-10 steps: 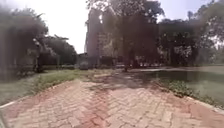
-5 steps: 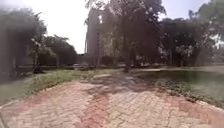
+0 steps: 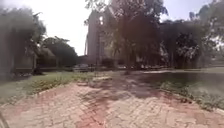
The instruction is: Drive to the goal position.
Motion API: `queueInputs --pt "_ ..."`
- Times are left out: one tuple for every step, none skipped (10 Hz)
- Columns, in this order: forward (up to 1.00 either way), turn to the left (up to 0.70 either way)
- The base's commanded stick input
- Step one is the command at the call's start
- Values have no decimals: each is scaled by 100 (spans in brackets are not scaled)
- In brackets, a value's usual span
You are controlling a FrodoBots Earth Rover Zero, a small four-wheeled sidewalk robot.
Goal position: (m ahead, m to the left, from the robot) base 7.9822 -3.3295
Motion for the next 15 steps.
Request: queueInputs --pt "70 0" --pt "70 0" --pt "70 0" --pt "70 0" --pt "70 0" --pt "70 0" --pt "70 0" --pt "70 0" --pt "70 0" --pt "70 0" --pt "70 0" --pt "70 0" --pt "70 0" --pt "70 0" --pt "70 0"
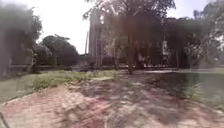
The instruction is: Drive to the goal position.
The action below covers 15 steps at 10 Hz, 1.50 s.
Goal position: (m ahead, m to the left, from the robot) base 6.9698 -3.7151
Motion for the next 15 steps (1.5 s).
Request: queueInputs --pt "70 0" --pt "70 0" --pt "70 0" --pt "70 0" --pt "70 0" --pt "70 0" --pt "70 0" --pt "70 0" --pt "70 0" --pt "70 0" --pt "70 0" --pt "70 0" --pt "70 0" --pt "70 0" --pt "70 0"
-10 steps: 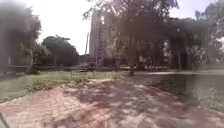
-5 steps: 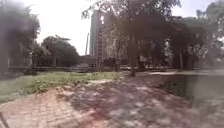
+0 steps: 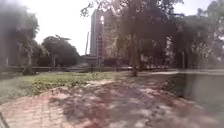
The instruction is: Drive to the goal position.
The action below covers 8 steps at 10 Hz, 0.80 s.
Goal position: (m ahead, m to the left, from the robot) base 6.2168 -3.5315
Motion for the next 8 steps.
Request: queueInputs --pt "70 0" --pt "70 0" --pt "70 0" --pt "70 0" --pt "70 0" --pt "70 -35" --pt "70 -35" --pt "70 -35"
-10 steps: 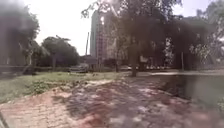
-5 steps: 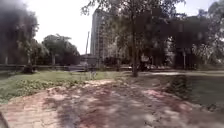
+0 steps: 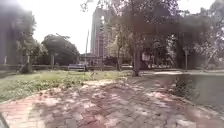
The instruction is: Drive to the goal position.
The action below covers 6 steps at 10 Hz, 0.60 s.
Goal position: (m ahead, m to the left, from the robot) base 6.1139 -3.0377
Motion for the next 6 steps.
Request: queueInputs --pt "70 -35" --pt "70 -35" --pt "70 -35" --pt "70 -35" --pt "70 -35" --pt "70 -35"
